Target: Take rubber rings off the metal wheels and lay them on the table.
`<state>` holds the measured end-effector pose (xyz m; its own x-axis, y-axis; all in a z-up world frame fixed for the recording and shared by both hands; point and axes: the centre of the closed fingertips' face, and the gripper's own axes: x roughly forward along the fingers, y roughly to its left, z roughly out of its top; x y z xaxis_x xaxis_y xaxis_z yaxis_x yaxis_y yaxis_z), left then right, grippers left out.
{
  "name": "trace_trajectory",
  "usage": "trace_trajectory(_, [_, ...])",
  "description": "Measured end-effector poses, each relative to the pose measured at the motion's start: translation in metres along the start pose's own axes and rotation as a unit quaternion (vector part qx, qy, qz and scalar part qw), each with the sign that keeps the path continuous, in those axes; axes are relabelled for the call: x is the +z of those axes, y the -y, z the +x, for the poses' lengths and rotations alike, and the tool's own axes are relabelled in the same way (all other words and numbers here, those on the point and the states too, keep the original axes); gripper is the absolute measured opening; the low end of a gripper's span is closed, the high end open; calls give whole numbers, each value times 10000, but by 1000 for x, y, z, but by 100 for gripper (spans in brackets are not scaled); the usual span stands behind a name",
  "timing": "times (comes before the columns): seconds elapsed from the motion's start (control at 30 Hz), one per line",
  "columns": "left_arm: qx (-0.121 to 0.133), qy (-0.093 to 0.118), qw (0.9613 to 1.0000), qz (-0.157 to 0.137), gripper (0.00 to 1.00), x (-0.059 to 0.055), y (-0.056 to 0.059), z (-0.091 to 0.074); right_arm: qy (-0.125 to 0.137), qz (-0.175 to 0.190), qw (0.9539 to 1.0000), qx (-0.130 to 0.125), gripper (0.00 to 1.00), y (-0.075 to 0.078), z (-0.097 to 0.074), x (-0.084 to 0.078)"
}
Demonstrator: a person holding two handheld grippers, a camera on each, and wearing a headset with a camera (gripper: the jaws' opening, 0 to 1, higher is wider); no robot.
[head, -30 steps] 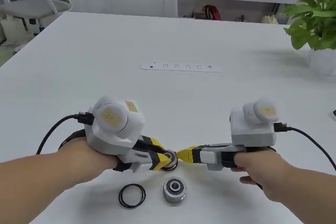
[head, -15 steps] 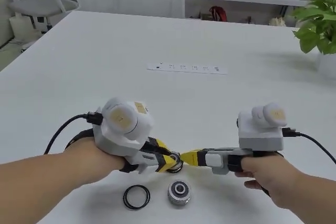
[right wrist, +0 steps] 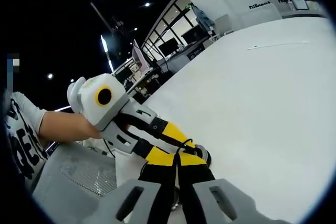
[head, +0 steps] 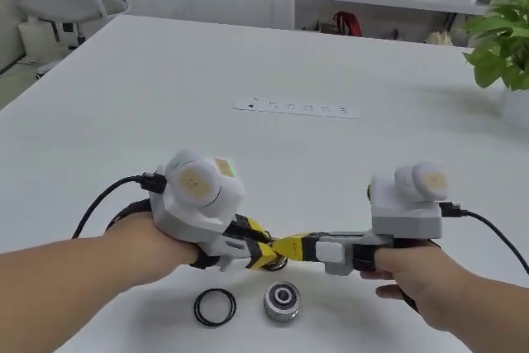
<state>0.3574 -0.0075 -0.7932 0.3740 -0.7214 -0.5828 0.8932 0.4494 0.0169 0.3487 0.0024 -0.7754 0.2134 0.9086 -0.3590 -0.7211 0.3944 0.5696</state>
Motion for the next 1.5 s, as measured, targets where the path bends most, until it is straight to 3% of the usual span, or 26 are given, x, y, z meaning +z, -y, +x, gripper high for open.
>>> trace_trajectory(0.1, [12,15,10000,-6,11,0,0,0,71,75,9999,-78,0,5,-6,0])
trace_trajectory(0.23, [8,32,10000,-42,12,1,0,0,21,74,9993,-374,0,17,-12,-5])
trace_trajectory(0.73, [-78,110,9998,-132,16,2,2,-2,60,37,9991,-430,0,17,-13,-4])
trace_trajectory(0.87, [-159,275,9992,-250,21,9,5,-7,85,34,9990,-440,0,18,-13,-2])
trace_trajectory(1.13, [-349,518,9980,-117,35,20,16,-21,155,53,9989,-446,0,17,-16,2])
trace_trajectory(1.5, [-311,829,9959,-170,46,30,17,-50,213,90,9991,-342,0,14,-14,5])
